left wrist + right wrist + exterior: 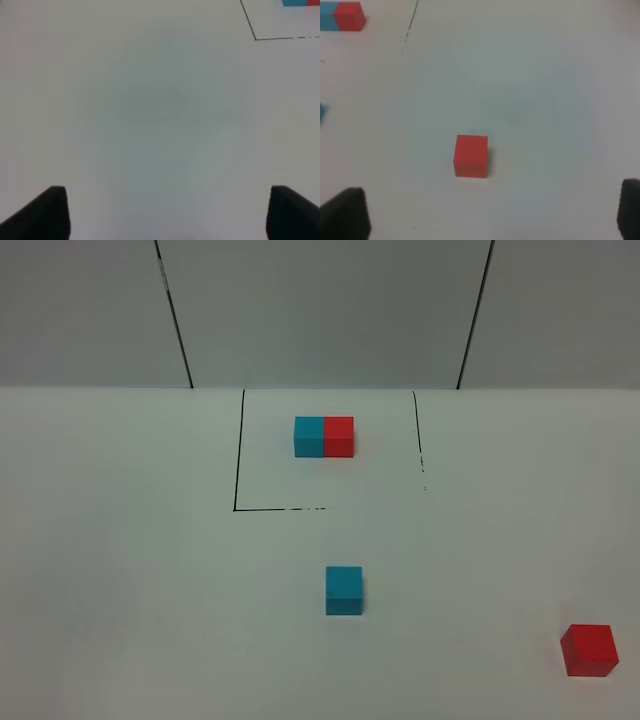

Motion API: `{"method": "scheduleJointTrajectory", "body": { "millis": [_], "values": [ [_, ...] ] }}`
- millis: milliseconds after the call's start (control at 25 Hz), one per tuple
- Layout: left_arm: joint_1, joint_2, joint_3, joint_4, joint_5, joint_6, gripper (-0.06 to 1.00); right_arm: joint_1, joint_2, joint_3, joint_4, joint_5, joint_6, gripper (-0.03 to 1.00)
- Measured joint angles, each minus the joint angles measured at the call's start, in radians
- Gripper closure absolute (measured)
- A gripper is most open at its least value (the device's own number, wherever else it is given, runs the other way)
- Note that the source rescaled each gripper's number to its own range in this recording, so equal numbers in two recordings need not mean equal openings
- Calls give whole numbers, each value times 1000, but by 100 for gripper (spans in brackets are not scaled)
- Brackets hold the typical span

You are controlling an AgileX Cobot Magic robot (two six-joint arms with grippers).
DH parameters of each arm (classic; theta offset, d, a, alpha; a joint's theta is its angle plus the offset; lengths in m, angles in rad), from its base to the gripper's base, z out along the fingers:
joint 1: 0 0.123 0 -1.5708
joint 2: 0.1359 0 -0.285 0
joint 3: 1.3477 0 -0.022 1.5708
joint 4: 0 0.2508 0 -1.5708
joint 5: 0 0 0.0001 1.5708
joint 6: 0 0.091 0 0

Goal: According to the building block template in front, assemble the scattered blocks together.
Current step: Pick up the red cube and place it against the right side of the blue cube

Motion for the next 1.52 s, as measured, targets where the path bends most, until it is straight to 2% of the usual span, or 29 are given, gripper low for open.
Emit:
{"method": "scheduleJointTrajectory", "body": {
  "millis": [1520],
  "values": [
    [0, 0, 0, 2, -1, -38, 14, 0, 0, 0, 0, 0, 0, -3]
  ]
}}
